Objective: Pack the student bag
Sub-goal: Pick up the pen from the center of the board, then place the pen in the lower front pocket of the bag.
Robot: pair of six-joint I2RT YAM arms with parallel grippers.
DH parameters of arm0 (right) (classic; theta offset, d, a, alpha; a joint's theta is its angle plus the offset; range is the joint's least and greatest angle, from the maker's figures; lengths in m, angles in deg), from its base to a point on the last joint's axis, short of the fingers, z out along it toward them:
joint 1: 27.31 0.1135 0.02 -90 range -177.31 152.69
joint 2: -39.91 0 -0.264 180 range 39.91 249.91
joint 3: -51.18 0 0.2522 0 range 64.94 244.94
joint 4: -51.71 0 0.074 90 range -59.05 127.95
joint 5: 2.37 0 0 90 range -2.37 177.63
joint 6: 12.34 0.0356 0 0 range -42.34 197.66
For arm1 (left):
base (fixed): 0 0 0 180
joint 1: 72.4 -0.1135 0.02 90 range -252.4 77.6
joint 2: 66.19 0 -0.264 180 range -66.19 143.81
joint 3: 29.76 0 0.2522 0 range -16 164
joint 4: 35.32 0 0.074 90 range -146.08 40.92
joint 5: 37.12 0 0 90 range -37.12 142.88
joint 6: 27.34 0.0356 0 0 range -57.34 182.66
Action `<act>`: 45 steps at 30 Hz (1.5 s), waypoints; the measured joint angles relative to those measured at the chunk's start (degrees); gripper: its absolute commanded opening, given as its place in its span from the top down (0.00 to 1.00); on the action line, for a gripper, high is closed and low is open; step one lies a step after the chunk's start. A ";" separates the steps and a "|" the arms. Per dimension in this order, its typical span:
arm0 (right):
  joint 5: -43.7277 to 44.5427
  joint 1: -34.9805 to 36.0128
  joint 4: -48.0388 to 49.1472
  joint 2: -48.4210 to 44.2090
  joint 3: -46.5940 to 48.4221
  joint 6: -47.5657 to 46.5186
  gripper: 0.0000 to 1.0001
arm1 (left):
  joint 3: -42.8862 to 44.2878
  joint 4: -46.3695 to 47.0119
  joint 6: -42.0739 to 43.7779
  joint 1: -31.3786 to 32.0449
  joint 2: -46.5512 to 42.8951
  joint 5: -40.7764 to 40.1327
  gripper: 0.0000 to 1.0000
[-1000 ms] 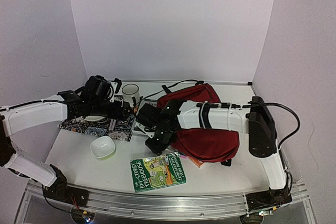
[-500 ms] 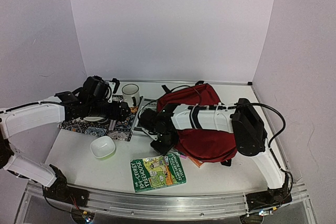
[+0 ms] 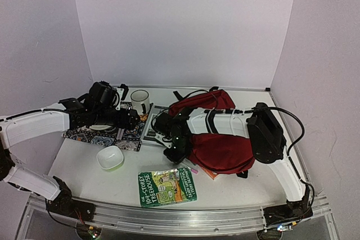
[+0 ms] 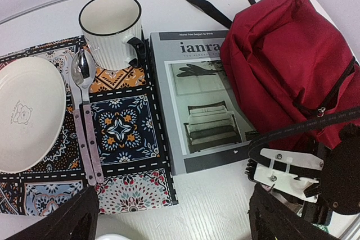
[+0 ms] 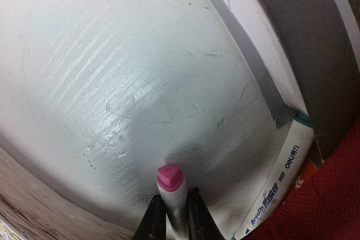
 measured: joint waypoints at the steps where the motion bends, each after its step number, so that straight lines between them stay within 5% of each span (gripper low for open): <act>1: -0.06 -0.06 -0.15 0.01 0.27 -0.33 0.99 | 0.00 0.00 0.00 0.00 0.00 0.16 0.06; 18: 1.60 -0.32 1.23 -2.09 6.71 -3.10 1.00 | 0.00 0.10 -0.07 0.00 0.00 3.65 0.07; 31: 6.62 -1.15 18.00 -33.77 -18.08 4.84 1.00 | 0.02 1.73 -0.22 0.05 2.61 11.21 0.09; 45: 7.93 -14.25 27.26 -43.61 -41.53 19.95 1.00 | 2.30 3.67 -0.05 4.51 8.58 15.79 0.10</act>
